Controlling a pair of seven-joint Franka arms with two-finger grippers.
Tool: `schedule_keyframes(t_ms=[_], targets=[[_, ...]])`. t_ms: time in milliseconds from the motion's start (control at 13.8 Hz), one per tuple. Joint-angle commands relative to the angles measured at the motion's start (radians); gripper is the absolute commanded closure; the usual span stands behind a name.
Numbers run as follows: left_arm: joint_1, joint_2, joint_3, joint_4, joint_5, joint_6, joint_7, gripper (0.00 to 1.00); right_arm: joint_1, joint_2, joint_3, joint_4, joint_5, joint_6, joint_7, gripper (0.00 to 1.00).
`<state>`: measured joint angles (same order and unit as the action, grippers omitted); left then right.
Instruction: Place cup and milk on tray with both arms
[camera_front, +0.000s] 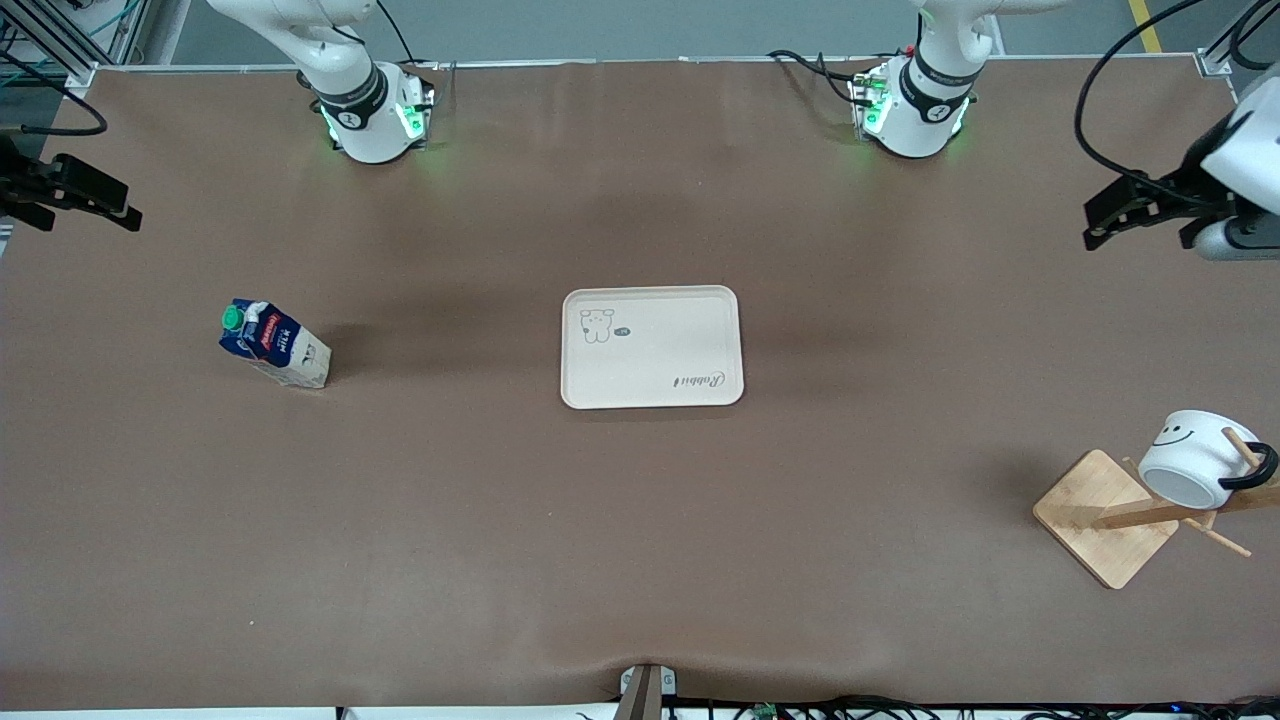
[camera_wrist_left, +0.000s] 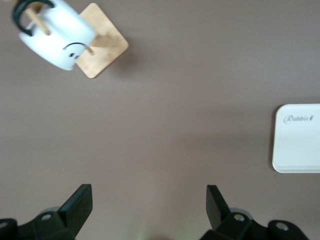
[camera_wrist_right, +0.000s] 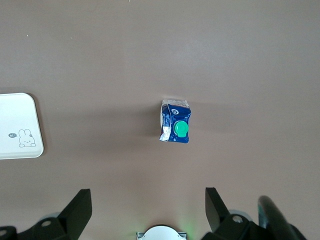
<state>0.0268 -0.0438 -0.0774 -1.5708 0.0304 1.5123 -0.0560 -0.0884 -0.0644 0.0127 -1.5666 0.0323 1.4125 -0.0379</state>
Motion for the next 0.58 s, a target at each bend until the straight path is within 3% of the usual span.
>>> schedule_keyframes(t_ms=[0,506], targets=[[0.027,-0.007,0.001,0.0,0.016,0.003,0.019,0.0,-0.016,-0.02,0.006,-0.02,0.02,0.002,0.012,0.0],[0.162,-0.03,-0.001,-0.172,0.002,0.273,0.022,0.0,-0.028,0.0,0.004,-0.015,0.02,0.006,0.009,0.0]])
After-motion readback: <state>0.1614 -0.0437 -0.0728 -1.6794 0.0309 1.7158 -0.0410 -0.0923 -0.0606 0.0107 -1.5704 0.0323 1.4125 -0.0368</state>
